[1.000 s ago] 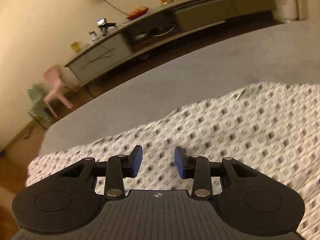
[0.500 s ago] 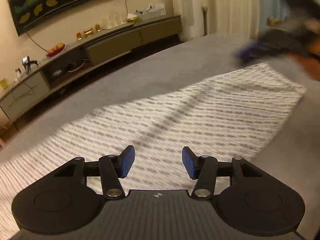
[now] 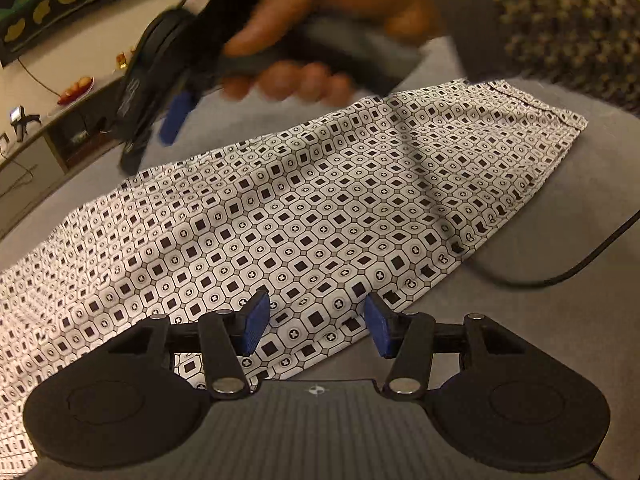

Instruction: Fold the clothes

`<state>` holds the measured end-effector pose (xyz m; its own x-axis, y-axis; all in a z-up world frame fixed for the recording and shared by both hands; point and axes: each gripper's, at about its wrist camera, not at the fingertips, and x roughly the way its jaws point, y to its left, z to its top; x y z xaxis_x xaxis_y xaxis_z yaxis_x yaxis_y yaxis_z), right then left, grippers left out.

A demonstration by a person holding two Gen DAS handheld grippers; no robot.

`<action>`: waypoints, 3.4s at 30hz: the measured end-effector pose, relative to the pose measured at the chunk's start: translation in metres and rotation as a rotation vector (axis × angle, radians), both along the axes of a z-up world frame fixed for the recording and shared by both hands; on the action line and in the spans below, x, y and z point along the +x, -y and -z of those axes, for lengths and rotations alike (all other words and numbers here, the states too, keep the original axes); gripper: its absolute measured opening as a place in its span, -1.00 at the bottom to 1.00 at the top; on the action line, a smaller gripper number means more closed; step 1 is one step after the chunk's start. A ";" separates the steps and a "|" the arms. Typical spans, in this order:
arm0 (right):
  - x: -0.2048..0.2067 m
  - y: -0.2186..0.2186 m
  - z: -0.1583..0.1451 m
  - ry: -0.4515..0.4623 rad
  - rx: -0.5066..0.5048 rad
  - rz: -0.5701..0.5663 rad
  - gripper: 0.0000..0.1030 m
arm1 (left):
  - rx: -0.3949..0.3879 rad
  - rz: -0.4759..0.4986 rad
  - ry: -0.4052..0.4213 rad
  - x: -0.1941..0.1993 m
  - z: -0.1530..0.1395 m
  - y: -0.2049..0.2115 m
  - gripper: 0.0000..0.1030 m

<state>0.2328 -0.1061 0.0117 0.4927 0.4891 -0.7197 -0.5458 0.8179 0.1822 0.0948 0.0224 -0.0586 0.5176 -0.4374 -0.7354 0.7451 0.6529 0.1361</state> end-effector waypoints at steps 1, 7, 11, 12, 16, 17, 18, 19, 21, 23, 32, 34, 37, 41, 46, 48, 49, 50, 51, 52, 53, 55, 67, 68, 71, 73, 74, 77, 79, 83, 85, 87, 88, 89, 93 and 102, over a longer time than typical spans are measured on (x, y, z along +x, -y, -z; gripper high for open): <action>0.006 -0.008 0.006 -0.001 -0.017 -0.019 0.04 | -0.002 -0.004 -0.005 0.003 0.001 0.000 0.09; 0.024 -0.042 0.034 -0.010 -0.125 -0.111 -0.52 | -0.003 0.004 -0.013 0.008 0.003 0.000 0.08; 0.038 -0.028 0.005 0.061 -0.032 -0.005 -0.98 | -0.010 -0.015 -0.022 0.011 0.003 -0.003 0.08; 0.042 -0.024 0.003 0.061 -0.025 0.028 -0.98 | -0.015 -0.022 -0.027 0.012 0.002 -0.004 0.08; 0.043 -0.029 0.016 0.051 -0.111 0.022 -0.98 | -0.011 -0.036 -0.020 0.010 -0.001 -0.004 0.08; 0.042 -0.026 0.016 0.054 -0.096 0.037 -0.98 | -0.019 -0.035 -0.019 0.009 -0.003 -0.005 0.08; 0.041 -0.021 0.013 0.055 -0.051 0.053 -0.98 | -0.028 -0.034 -0.019 0.008 -0.005 -0.006 0.08; 0.040 -0.015 0.010 0.055 -0.001 0.064 -0.98 | -0.039 -0.034 -0.032 0.010 -0.006 -0.007 0.08; 0.042 -0.013 0.018 0.051 -0.033 0.089 -0.91 | -0.042 -0.031 -0.042 0.016 -0.006 -0.011 0.08; 0.043 -0.013 0.025 0.051 -0.129 0.131 -0.69 | -0.075 -0.048 -0.019 0.024 -0.018 -0.030 0.08; -0.089 0.053 -0.016 0.102 -0.043 0.151 -0.19 | -0.181 -0.787 0.016 0.109 -0.038 -0.267 0.06; -0.134 0.067 -0.002 0.073 -0.111 0.121 -0.19 | -0.176 -0.846 -0.017 0.117 -0.025 -0.287 0.05; -0.188 0.094 0.018 0.030 -0.197 0.161 -0.19 | -0.155 -0.867 -0.045 0.129 -0.011 -0.292 0.06; -0.229 0.153 0.034 -0.053 -0.225 0.306 -0.18 | -0.113 -0.907 -0.013 0.136 -0.001 -0.302 0.12; -0.270 0.224 0.041 -0.086 -0.216 0.475 -0.15 | 0.069 -1.025 0.162 0.150 0.000 -0.301 0.04; -0.282 0.238 0.042 -0.088 -0.217 0.513 -0.15 | 0.123 -1.058 0.196 0.155 -0.001 -0.302 0.04; -0.288 0.244 0.043 -0.089 -0.214 0.527 -0.15 | 0.115 -1.066 0.197 0.157 -0.002 -0.305 0.04; -0.293 0.249 0.043 -0.086 -0.212 0.535 -0.15 | 0.092 -1.068 0.184 0.156 -0.004 -0.308 0.04; -0.297 0.253 0.044 -0.083 -0.211 0.543 -0.15 | 0.084 -1.060 0.173 0.155 -0.006 -0.311 0.04; -0.299 0.254 0.044 -0.084 -0.212 0.547 -0.14 | 0.074 -1.052 0.162 0.155 -0.008 -0.314 0.04; -0.301 0.257 0.044 -0.090 -0.210 0.546 -0.09 | 0.061 -1.049 0.142 0.152 -0.011 -0.318 0.04; -0.304 0.262 0.043 -0.102 -0.206 0.545 -0.10 | 0.049 -1.026 0.097 0.147 -0.015 -0.325 0.05; -0.320 0.287 0.021 -0.126 -0.133 0.488 -0.13 | 0.159 -0.987 0.107 0.131 -0.042 -0.322 0.07; -0.320 0.288 0.013 -0.102 -0.102 0.509 -0.13 | 0.097 -0.969 0.126 0.130 -0.052 -0.317 0.06; -0.303 0.292 -0.001 -0.024 0.005 0.626 -0.08 | -0.025 -0.873 0.137 0.131 -0.069 -0.296 0.06; -0.284 0.289 0.006 -0.033 -0.015 0.645 -0.09 | 0.000 -0.808 0.112 0.133 -0.060 -0.282 0.07; -0.275 0.285 0.013 -0.041 -0.056 0.640 -0.11 | 0.013 -0.775 0.100 0.134 -0.055 -0.275 0.07; -0.260 0.279 0.034 -0.092 -0.176 0.647 -0.19 | 0.052 -0.737 0.070 0.138 -0.043 -0.266 0.07; -0.258 0.282 0.038 -0.083 -0.195 0.648 -0.27 | 0.054 -0.732 0.057 0.141 -0.034 -0.273 0.07; -0.248 0.283 0.042 -0.060 -0.214 0.644 -0.30 | 0.033 -0.728 0.030 0.139 -0.024 -0.290 0.08; -0.248 0.284 0.043 -0.051 -0.213 0.608 -0.30 | 0.017 -0.751 -0.011 0.139 -0.026 -0.299 0.08; -0.251 0.286 0.043 -0.040 -0.210 0.563 -0.32 | 0.055 -0.724 -0.037 0.129 -0.029 -0.298 0.08; -0.253 0.288 0.043 -0.037 -0.206 0.544 -0.33 | 0.076 -0.709 -0.048 0.124 -0.031 -0.297 0.08; -0.257 0.294 0.043 -0.041 -0.198 0.535 -0.37 | 0.119 -0.677 -0.051 0.118 -0.034 -0.293 0.08; -0.272 0.319 0.039 -0.044 -0.203 0.595 -0.49 | 0.146 -0.659 0.013 0.101 -0.051 -0.296 0.09; -0.261 0.298 0.019 0.023 -0.091 0.761 -0.21 | -0.161 -0.756 0.032 0.131 -0.058 -0.319 0.06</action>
<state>-0.0281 -0.4039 -0.0074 0.6852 -0.0521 -0.7265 0.1711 0.9810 0.0911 0.2256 0.3417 -0.0008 0.7384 -0.0567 -0.6720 0.0860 0.9962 0.0103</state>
